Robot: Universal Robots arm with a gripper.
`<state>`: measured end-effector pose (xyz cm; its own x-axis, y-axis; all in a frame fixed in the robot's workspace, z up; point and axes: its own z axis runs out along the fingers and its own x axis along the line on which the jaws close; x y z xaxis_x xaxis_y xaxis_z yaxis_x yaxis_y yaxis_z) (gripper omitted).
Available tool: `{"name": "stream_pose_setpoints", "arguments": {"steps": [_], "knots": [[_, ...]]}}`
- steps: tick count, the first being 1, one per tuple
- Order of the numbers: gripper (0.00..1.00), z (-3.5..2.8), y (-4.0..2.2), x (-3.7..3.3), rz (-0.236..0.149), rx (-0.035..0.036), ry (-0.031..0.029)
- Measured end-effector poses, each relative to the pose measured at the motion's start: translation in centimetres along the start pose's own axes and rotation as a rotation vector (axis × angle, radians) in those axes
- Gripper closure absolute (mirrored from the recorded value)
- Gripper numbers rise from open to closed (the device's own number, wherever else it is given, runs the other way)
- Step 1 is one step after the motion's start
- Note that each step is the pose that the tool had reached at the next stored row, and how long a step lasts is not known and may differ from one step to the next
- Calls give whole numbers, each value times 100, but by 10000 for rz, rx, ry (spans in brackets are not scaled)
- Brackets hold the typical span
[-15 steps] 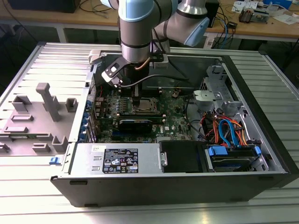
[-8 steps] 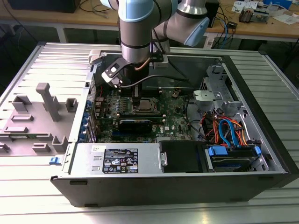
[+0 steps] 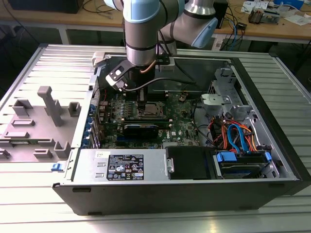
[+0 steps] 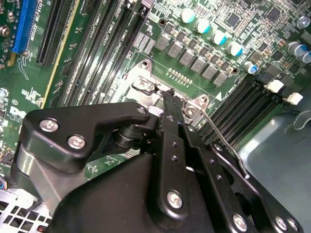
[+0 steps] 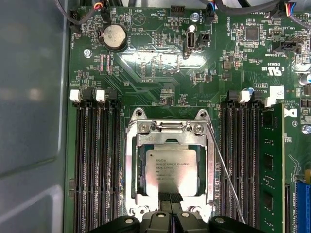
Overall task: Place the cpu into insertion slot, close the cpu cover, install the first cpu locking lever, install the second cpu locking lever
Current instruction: 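Close the cpu cover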
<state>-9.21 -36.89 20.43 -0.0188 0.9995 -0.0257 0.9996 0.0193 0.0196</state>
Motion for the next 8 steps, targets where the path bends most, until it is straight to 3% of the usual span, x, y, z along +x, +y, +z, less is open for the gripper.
{"name": "stream_pose_setpoints", "arguments": {"steps": [2, 6, 8], "knots": [[89, -19, 2, 3, 2, -15, 24], [89, -129, 3, -3, 0, 1, -2], [89, -153, 3, -4, -1, 0, -12]]}}
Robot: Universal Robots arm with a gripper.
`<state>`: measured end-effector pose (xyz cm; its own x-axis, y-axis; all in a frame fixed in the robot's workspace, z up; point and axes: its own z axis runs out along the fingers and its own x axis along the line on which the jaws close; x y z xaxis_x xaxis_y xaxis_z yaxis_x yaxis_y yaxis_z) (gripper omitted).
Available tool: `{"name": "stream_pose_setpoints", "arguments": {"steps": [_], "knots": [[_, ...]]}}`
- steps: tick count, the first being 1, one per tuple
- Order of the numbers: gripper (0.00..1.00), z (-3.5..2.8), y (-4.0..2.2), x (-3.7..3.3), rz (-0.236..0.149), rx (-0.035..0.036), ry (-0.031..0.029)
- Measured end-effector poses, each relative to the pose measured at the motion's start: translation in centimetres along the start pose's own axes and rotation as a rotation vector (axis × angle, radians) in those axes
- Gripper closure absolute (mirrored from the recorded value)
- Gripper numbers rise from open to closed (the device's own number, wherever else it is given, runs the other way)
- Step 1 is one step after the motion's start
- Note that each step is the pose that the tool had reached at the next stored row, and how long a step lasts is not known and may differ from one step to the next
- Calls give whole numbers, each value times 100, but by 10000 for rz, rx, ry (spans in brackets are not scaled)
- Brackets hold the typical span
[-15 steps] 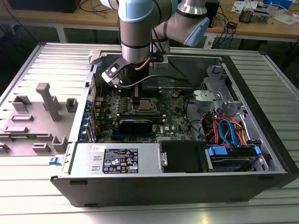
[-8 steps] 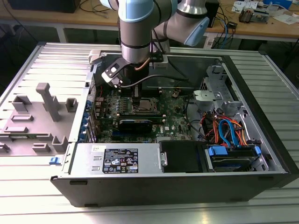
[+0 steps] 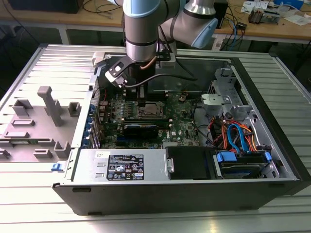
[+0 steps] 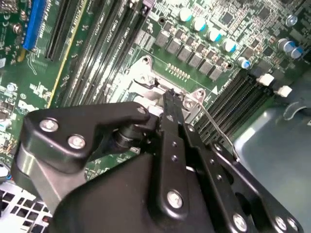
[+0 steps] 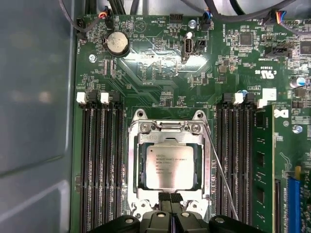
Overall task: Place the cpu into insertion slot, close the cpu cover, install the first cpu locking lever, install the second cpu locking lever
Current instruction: 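Close the cpu cover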
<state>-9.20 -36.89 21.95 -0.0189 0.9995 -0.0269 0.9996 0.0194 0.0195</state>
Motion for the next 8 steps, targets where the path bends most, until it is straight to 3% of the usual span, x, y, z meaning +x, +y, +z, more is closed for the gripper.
{"name": "stream_pose_setpoints", "arguments": {"steps": [5, 8], "knots": [[89, 6, 44, -1, 1, 1, -12], [89, 9, 101, -2, 0, 0, -13]]}}
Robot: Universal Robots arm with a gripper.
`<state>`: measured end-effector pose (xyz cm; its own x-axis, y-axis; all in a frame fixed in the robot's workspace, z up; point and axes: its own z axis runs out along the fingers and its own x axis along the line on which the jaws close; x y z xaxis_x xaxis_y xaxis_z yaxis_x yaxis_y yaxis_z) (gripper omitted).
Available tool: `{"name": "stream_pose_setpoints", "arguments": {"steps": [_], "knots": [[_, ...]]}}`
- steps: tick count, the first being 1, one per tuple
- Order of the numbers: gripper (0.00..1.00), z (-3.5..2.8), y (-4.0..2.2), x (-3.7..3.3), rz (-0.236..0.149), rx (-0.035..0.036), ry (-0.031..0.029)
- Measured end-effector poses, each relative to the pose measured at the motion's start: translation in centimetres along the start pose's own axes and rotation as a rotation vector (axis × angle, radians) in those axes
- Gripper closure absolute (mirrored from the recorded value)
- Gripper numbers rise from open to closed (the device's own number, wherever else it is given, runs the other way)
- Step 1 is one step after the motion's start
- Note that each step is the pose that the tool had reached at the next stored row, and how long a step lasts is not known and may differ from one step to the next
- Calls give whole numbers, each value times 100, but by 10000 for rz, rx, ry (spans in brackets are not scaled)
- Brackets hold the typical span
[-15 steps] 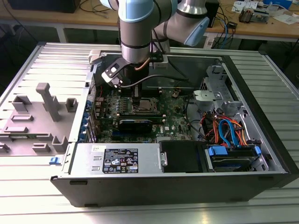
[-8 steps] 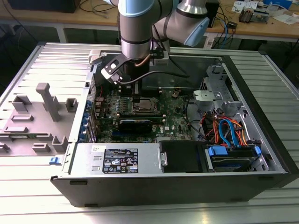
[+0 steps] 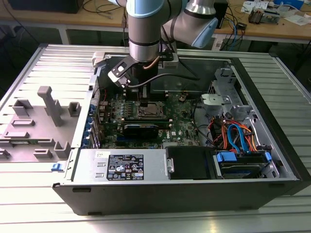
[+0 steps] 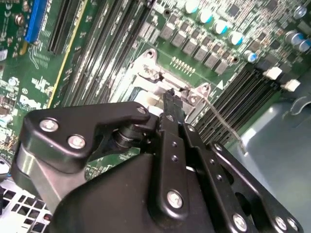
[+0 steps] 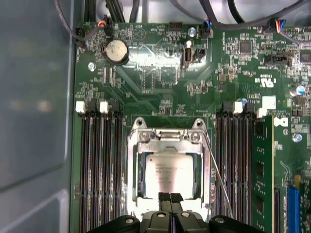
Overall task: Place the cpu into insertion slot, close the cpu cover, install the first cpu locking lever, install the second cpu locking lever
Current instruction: 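Close the cpu cover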
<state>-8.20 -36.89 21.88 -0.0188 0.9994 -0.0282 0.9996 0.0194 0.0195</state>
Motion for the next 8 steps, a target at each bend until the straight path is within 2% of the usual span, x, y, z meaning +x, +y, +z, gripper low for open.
{"name": "stream_pose_setpoints", "arguments": {"steps": [3, 8], "knots": [[89, 1, 28, -1, 0, 1, -1], [89, 1, 34, -1, 0, 1, 0]]}}
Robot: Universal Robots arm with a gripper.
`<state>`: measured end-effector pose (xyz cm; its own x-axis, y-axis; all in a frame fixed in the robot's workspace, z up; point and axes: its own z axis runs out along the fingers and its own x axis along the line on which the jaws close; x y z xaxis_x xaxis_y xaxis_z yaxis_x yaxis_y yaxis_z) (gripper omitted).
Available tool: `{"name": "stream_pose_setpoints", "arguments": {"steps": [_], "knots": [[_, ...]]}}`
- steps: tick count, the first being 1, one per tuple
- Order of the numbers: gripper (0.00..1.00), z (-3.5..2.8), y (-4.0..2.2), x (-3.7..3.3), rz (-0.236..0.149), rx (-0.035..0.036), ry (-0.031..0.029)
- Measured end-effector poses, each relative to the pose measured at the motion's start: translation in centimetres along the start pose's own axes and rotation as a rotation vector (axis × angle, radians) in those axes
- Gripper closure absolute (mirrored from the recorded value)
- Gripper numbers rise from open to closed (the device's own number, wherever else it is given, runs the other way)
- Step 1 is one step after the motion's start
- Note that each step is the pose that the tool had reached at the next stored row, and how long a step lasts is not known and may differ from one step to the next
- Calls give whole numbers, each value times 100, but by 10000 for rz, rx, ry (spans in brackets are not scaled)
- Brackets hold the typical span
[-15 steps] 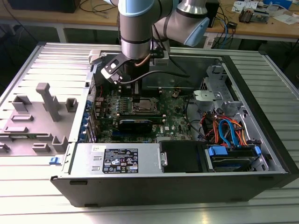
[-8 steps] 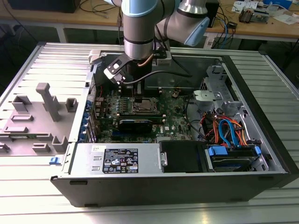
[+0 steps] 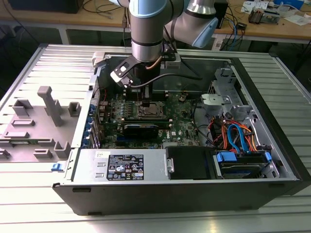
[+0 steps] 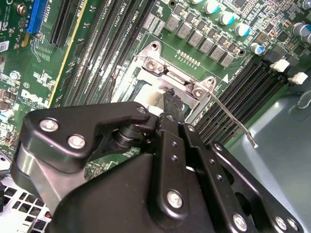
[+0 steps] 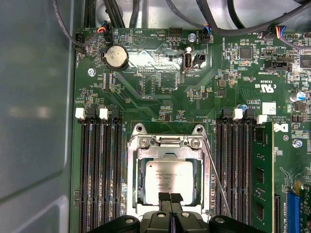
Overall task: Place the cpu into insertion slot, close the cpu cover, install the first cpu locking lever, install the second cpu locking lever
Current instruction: 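Close the cpu cover, then install the first cpu locking lever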
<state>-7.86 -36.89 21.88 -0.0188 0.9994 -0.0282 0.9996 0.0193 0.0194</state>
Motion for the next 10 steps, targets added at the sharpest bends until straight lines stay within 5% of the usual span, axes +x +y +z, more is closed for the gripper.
{"name": "stream_pose_setpoints", "arguments": {"steps": [10], "knots": [[89, 0, 2, 0, 0, 1, -1]]}}
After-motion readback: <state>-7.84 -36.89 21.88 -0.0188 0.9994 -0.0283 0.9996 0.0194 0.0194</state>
